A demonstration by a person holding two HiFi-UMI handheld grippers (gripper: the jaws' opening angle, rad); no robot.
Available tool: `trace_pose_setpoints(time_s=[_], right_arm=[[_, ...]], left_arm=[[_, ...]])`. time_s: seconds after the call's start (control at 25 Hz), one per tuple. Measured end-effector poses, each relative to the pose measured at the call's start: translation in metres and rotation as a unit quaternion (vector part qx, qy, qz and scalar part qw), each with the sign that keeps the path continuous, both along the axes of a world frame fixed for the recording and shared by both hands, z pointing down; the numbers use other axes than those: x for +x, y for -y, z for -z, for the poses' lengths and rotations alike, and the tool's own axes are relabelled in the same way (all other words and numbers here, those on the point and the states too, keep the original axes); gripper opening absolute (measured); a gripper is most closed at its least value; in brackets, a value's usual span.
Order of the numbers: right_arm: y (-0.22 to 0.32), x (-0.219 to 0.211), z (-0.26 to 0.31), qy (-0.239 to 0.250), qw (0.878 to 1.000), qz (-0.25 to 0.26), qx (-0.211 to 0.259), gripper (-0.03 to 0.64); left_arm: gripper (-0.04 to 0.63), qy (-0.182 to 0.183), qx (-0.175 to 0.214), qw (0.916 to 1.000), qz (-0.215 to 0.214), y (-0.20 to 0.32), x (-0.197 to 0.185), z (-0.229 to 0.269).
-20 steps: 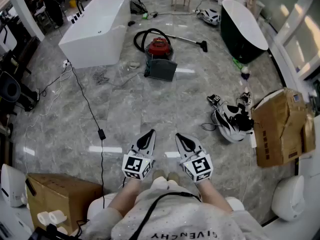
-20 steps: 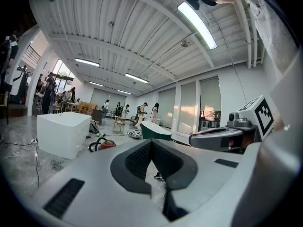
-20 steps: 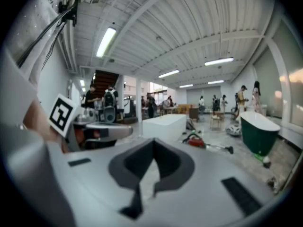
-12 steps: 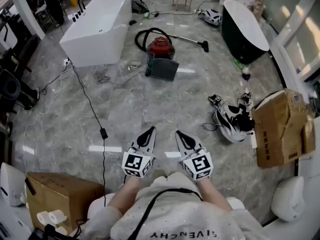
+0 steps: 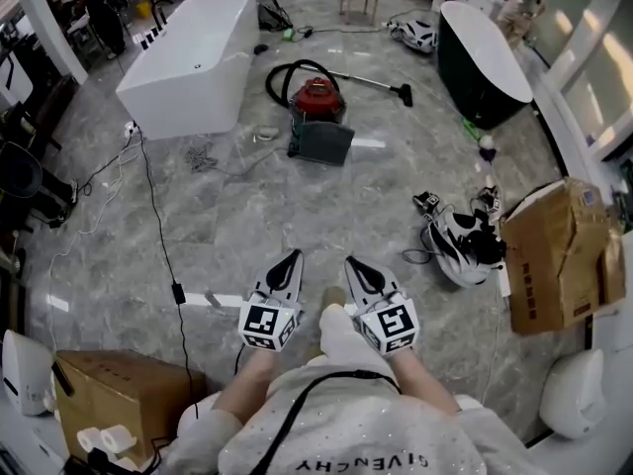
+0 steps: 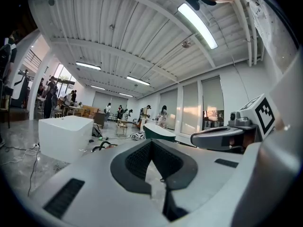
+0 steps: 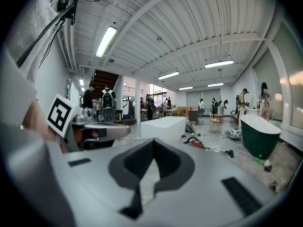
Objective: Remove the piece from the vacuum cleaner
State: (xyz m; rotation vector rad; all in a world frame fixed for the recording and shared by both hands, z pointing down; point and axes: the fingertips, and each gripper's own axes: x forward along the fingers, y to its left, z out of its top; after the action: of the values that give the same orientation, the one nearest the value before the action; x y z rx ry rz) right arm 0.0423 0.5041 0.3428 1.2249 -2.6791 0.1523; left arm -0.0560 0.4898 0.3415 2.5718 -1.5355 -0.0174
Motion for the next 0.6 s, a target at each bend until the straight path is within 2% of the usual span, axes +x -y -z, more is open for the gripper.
trace_pose_setpoints(time_s=[0.32, 0.6], right_arm=[[0.043, 0.0, -0.009, 0.014, 1.0, 0.003, -0.011, 0.014], [0.085, 0.007, -0.017, 0.019, 1.0, 0.003, -0.022, 0.014]], left_arm=[[0.021, 0.006, 0.002, 1.0, 0.001, 0.045, 0.003, 0.001], [0.021, 0.0, -0.014, 0.9998, 0.013, 0.081, 0.004, -0.015]])
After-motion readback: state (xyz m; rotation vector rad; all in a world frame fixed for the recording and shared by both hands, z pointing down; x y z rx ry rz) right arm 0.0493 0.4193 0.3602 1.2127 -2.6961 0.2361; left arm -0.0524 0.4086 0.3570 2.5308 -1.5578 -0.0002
